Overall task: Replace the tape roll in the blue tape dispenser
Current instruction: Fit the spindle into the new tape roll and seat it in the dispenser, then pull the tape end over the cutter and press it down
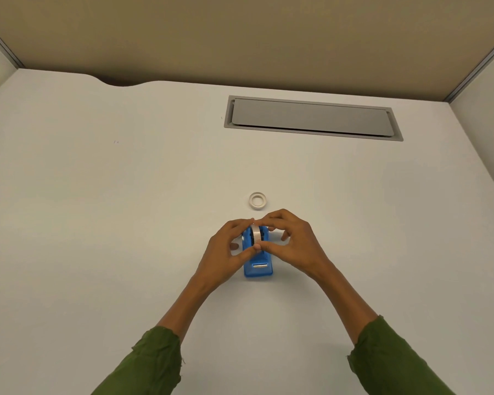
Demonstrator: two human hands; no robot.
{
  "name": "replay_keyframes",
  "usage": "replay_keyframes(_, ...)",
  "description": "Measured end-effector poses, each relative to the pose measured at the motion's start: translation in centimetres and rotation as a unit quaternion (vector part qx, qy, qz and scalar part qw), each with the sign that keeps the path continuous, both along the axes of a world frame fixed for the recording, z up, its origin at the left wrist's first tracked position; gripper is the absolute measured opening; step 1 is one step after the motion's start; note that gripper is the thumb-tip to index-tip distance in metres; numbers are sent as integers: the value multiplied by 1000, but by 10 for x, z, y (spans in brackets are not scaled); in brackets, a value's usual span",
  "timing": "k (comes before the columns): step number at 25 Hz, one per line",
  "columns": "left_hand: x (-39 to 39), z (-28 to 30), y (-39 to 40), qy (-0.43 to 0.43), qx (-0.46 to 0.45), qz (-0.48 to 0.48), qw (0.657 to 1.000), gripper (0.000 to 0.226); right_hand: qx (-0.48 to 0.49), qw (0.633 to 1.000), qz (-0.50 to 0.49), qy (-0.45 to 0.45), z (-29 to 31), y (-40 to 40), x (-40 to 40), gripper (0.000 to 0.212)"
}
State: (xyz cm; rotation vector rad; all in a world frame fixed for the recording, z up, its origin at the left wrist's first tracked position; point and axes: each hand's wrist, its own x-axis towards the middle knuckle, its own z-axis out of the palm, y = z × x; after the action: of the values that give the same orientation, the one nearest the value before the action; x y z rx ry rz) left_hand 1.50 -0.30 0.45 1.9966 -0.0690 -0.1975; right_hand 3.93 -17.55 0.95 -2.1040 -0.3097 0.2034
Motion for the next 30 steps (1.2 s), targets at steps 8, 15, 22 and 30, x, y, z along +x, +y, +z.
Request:
replay_keyframes(8, -1, 4, -1, 9, 2, -9, 1000, 53, 0, 1000, -10, -8, 2, 1, 3, 32)
replay_keyframes(15, 0, 2, 0, 8, 4, -13, 1000, 52, -94, 978, -1, -188, 8, 5, -7, 18)
replay_keyframes(22, 2, -1, 1, 1, 0, -12, 1000, 50, -184, 932, 21, -313, 18, 10, -12, 10)
replay_keyframes(30, 0, -3, 2, 11, -6, -16, 1000, 58, -298, 885, 59, -352, 9, 14, -14, 19)
